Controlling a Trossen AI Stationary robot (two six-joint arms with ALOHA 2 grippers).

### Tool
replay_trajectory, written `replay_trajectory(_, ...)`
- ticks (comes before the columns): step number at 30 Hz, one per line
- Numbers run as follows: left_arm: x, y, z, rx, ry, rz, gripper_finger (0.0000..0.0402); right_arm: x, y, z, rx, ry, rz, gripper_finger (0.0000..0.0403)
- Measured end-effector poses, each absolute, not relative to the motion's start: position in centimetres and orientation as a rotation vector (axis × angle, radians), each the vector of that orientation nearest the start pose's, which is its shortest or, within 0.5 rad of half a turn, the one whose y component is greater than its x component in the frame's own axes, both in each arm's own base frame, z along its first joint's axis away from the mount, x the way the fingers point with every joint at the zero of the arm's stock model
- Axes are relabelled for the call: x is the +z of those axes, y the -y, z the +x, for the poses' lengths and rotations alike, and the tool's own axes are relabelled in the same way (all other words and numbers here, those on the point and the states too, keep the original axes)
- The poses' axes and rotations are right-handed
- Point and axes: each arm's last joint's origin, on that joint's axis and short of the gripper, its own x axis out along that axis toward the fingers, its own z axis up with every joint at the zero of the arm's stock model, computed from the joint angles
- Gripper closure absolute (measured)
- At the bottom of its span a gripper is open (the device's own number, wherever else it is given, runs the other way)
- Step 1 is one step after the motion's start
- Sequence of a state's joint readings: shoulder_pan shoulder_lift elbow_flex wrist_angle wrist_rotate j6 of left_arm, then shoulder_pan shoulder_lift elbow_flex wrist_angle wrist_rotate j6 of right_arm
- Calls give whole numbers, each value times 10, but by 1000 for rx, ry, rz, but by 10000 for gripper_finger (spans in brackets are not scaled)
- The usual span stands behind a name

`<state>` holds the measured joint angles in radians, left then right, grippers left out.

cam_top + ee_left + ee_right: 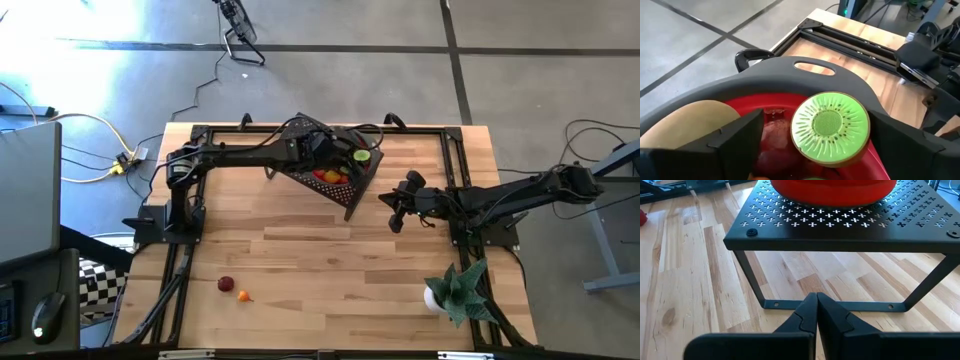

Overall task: Pick & Place Fruit
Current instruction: Put the sliced kiwi into the strainer bowl on the shelf

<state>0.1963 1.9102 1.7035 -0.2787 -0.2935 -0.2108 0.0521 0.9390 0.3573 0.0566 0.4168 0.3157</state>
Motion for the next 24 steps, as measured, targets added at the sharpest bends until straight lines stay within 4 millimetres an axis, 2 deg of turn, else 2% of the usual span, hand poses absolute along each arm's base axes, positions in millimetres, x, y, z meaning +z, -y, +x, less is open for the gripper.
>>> replay_trajectory(24, 315, -94, 434, 485, -458, -176, 55, 185, 2, 184, -432, -447, 184, 401)
